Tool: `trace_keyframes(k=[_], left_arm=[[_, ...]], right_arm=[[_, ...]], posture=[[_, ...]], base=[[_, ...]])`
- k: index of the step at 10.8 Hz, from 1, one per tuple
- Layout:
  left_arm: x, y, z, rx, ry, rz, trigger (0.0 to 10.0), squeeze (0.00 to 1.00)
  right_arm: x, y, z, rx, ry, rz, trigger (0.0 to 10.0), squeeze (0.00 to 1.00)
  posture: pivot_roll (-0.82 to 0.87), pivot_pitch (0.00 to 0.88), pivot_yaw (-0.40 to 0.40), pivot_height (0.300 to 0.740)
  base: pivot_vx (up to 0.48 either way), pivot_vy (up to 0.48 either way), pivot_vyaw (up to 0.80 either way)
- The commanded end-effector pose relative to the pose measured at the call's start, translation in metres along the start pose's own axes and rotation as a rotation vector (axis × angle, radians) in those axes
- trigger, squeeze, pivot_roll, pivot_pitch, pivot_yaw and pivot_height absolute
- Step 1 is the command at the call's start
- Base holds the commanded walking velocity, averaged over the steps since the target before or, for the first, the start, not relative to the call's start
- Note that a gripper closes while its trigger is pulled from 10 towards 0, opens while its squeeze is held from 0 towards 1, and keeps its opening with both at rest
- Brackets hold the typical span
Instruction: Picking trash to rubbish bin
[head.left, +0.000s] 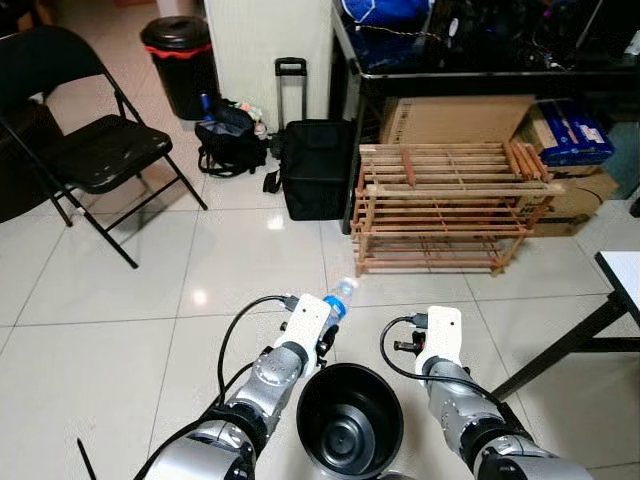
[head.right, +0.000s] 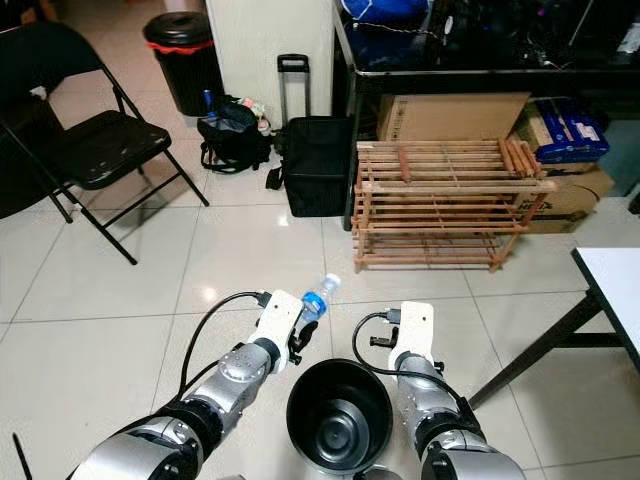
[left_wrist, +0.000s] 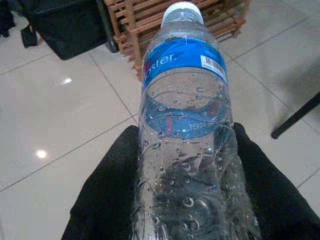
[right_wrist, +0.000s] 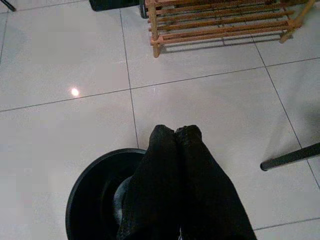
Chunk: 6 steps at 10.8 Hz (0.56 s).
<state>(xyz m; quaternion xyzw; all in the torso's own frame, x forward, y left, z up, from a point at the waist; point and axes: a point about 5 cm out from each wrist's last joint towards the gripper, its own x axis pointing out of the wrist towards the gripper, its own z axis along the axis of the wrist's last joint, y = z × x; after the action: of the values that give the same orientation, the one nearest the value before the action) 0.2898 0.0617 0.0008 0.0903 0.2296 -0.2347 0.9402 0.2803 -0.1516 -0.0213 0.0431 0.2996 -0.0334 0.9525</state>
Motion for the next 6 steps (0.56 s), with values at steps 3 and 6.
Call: trace_keyframes(k=[3, 6], left_arm=[[0.005, -0.019, 0.01, 0.052, -0.023, -0.096, 10.0, 0.0], [0.003, -0.016, 0.006, 0.043, -0.011, -0.088, 10.0, 0.0]], right_arm=[[0.002, 0.0, 0.014, 0.0, -0.051, 0.017, 10.0, 0.0], [-0.001, -0.044, 0.008, -0.023, -0.019, -0.076, 10.0, 0.0]], posture=[[-0.03, 0.026, 0.013, 0.74], [-0.03, 0.038, 0.008, 0.74]], base=[[0.0, 0.0, 0.0], [0.0, 0.0, 0.0]])
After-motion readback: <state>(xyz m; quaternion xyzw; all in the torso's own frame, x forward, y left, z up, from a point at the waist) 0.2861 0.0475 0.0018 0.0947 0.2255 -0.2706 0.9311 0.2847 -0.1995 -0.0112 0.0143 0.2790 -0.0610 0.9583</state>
